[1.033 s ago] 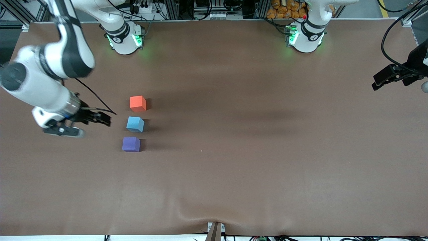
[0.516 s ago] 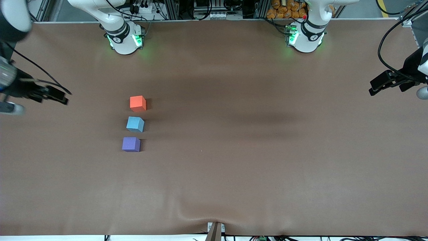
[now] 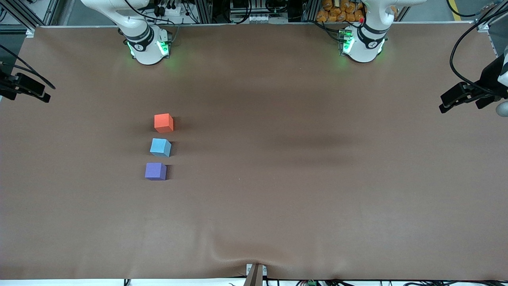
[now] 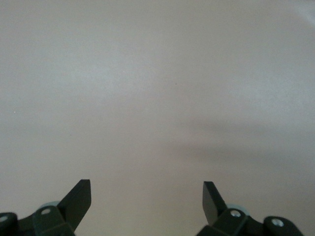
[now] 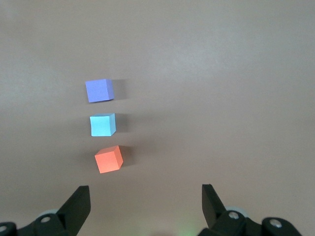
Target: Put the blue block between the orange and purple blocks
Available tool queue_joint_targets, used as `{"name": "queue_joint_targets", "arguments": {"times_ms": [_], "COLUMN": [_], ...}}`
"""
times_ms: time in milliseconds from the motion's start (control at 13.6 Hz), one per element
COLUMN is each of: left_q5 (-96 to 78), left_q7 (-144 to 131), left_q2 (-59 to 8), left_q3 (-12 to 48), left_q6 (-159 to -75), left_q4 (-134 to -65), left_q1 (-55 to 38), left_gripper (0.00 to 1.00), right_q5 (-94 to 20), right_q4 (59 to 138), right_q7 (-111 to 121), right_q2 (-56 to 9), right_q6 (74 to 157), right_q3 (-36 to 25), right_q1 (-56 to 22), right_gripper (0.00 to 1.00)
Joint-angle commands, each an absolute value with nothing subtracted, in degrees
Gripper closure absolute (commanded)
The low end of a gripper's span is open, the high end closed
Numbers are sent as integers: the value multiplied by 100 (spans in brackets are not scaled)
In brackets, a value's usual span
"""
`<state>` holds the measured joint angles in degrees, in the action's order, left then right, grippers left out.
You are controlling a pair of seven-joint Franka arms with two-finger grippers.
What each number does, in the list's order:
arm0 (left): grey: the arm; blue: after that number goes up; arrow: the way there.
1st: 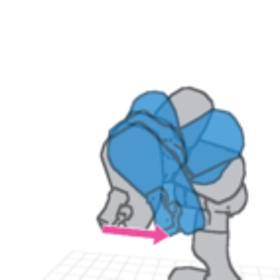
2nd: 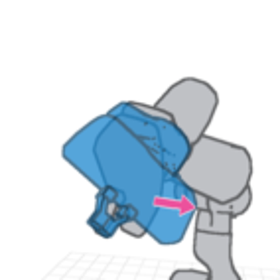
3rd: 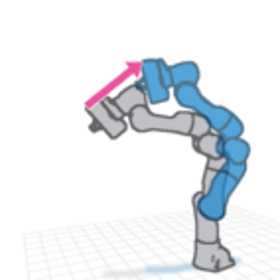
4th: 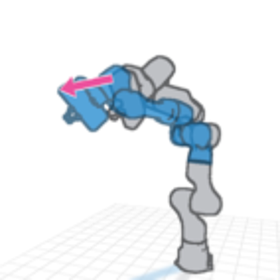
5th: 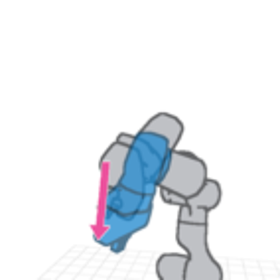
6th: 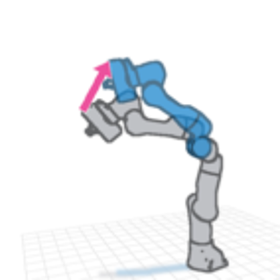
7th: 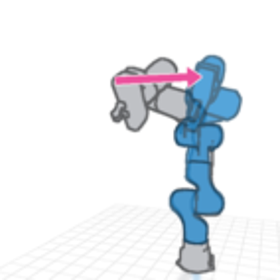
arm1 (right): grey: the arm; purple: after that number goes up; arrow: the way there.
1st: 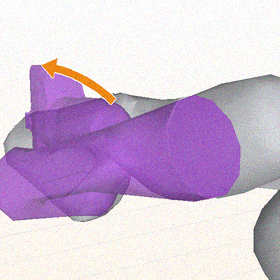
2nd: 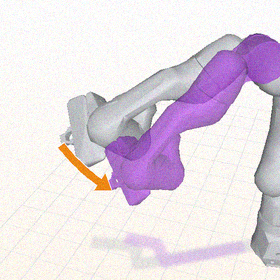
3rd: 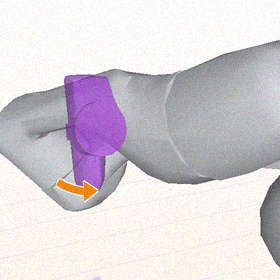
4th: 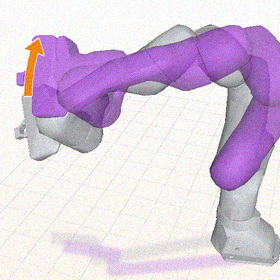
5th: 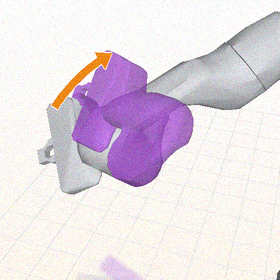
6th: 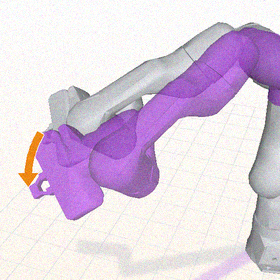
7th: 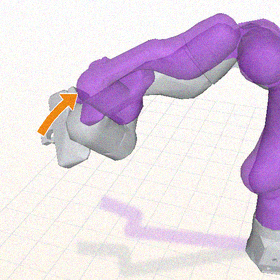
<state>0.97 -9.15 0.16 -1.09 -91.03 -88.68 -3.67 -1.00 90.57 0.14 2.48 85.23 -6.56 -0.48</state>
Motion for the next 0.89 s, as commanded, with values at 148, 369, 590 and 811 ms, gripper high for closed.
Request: {"name": "queue_joint_targets", "arguments": {"times_ms": [148,369,590,811], "left_q5": [79,123,123,114], "left_q7": [-809,-826,-826,-817], "left_q2": [79,79,70,97], "left_q3": [-114,-114,-114,-105], "left_q6": [-9079,-9079,-9070,-9035], "left_q4": [-8859,-8859,-8859,-8877], "left_q1": [-316,-343,-334,-325], "left_gripper": [0,0,0,0], "right_q5": [-44,-35,-9,-9], "right_q4": [8957,8789,8789,8798], "right_q7": [97,140,220,211], "right_q2": [281,272,255,246], "right_q6": [8210,8104,8121,8121], "right_q3": [-501,-501,-553,-554], "right_q1": [79,70,1,-9], "right_gripper": [0,0,0,0]}}
